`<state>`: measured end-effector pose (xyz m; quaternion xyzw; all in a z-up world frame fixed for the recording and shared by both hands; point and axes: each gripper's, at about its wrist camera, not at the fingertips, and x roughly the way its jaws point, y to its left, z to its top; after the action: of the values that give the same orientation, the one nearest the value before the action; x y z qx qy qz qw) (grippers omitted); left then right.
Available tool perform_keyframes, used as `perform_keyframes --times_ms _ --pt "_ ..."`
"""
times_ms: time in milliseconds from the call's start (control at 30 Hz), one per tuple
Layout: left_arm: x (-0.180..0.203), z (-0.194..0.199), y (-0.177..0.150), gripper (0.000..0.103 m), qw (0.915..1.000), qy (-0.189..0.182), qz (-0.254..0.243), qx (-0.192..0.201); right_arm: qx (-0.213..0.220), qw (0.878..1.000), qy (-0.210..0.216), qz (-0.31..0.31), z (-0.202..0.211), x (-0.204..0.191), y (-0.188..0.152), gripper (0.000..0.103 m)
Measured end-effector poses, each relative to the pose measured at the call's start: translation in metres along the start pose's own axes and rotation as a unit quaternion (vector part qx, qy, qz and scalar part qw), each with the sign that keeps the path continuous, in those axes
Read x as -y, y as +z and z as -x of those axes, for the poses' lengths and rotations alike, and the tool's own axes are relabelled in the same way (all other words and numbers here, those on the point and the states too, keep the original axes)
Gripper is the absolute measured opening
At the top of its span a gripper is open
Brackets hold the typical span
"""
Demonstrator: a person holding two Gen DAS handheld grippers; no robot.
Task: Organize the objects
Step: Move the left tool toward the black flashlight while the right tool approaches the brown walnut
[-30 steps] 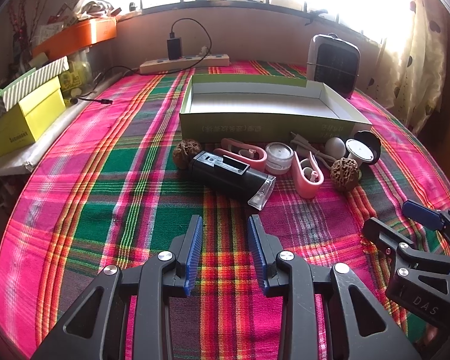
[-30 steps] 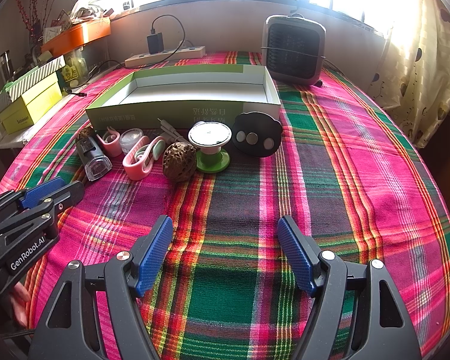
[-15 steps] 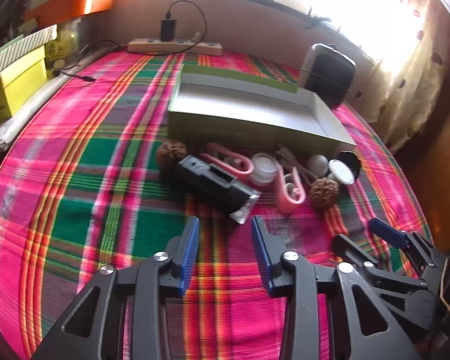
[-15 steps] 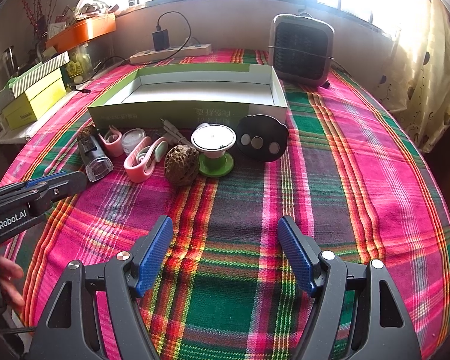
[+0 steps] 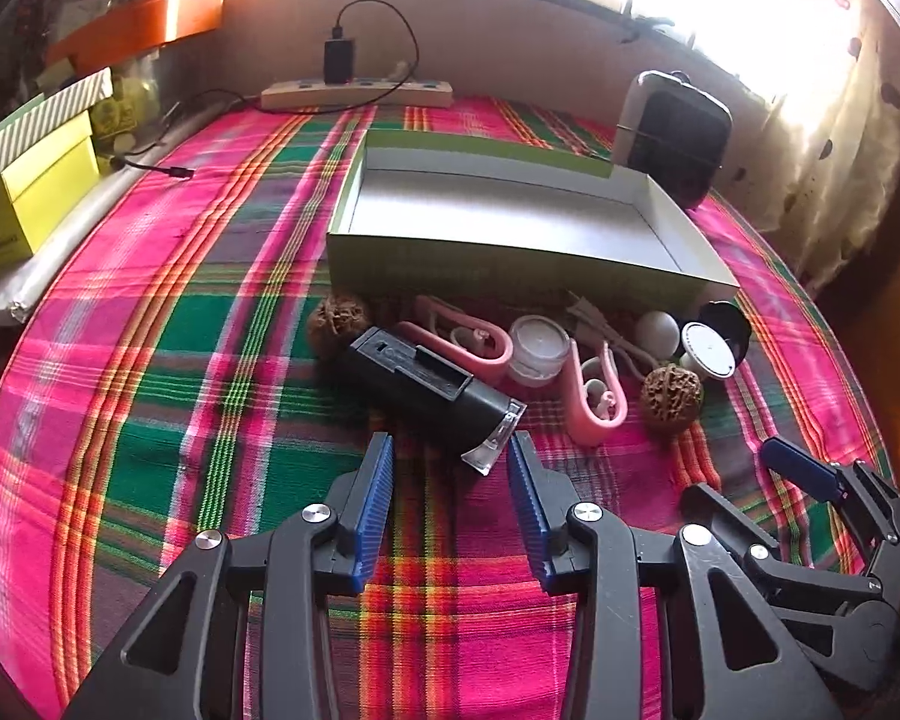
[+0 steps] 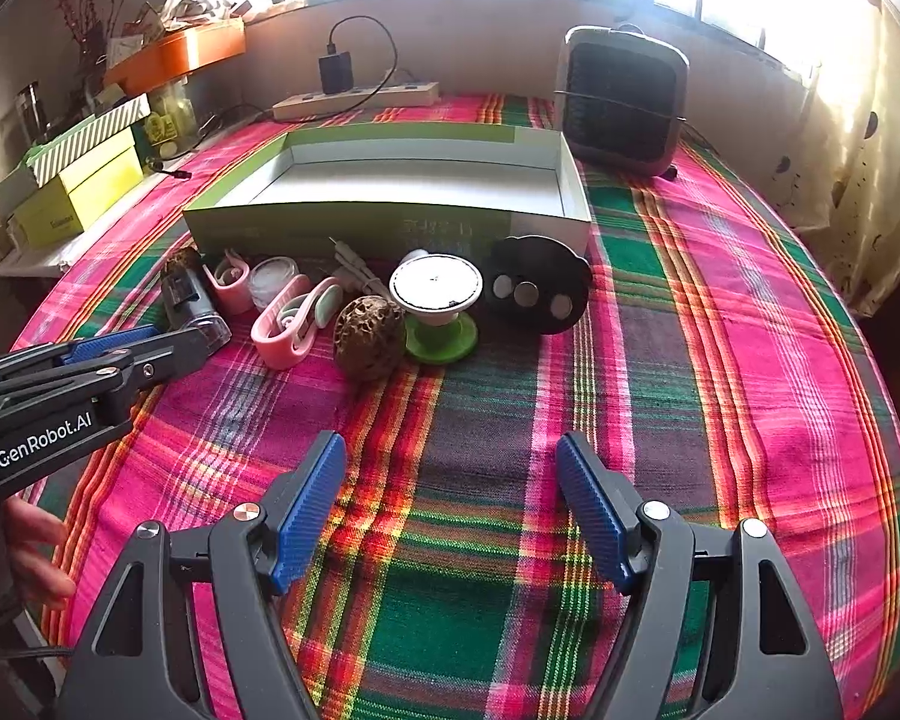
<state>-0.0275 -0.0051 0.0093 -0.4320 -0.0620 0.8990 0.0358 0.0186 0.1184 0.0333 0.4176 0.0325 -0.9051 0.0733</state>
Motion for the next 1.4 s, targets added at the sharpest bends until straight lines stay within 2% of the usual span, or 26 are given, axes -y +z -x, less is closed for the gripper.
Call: perform_keyframes --times_ms 567,667,767,967,1400 --pt "-0.032 0.012 -0.010 0.037 0.9988 0.047 0.011 0.004 -0.003 1.000 0.003 0.003 -0.001 0.000 0.001 0.073" --pt "-0.036 0.016 -0.012 0.037 0.9987 0.047 0.016 0.006 -0.003 1.000 0.004 0.003 -0.001 0.000 0.002 0.073" --pt "-0.040 0.024 -0.011 0.037 0.9990 0.029 0.026 0.021 -0.003 1.000 0.004 0.003 -0.001 0.000 0.001 0.073" --pt "-0.030 0.023 0.002 0.038 0.9989 0.016 0.026 0.035 -0.003 1.000 0.003 0.003 -0.001 0.000 0.002 0.073" --pt "-0.020 -0.003 0.017 0.039 0.9985 0.049 0.014 0.019 -0.003 1.000 0.004 0.005 -0.001 -0.001 0.001 0.073"
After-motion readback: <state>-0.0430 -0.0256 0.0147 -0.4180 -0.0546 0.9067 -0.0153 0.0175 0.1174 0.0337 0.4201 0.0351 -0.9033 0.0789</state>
